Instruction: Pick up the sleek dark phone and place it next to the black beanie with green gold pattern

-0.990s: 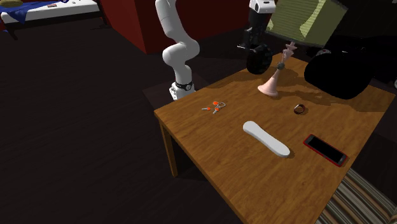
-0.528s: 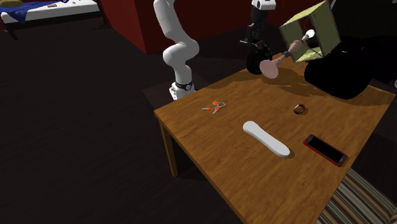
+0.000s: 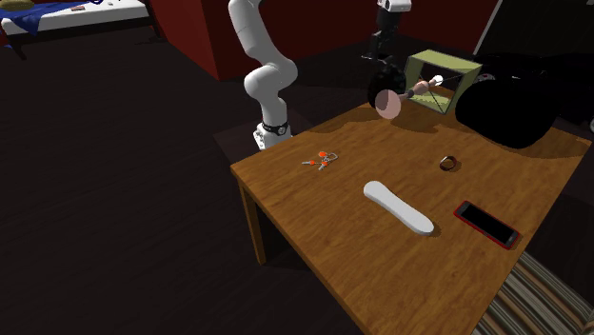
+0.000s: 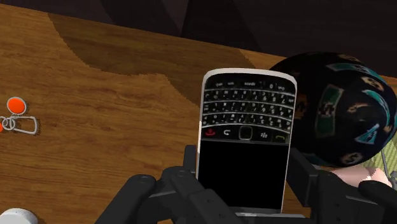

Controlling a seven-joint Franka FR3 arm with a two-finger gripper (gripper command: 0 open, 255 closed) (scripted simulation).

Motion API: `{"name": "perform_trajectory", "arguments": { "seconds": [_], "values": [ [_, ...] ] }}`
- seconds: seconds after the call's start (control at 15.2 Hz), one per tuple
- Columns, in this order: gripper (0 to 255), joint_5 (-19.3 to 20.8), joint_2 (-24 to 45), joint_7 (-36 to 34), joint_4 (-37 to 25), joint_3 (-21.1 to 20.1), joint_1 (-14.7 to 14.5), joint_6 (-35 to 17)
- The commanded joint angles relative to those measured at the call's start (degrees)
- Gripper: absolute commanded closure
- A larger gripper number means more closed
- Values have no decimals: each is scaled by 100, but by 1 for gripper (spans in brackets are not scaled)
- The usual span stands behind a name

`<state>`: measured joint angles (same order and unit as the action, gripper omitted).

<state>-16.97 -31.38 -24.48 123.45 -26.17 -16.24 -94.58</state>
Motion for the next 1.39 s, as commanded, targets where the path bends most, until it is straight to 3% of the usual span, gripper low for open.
{"name": "perform_trajectory", "arguments": {
  "seconds": [0.0, 1.32],
  "values": [
    [255, -25, -10, 6, 158, -33, -11, -151],
    [255, -265, 96, 144, 1589, -363, -96, -1692]
  ]
}}
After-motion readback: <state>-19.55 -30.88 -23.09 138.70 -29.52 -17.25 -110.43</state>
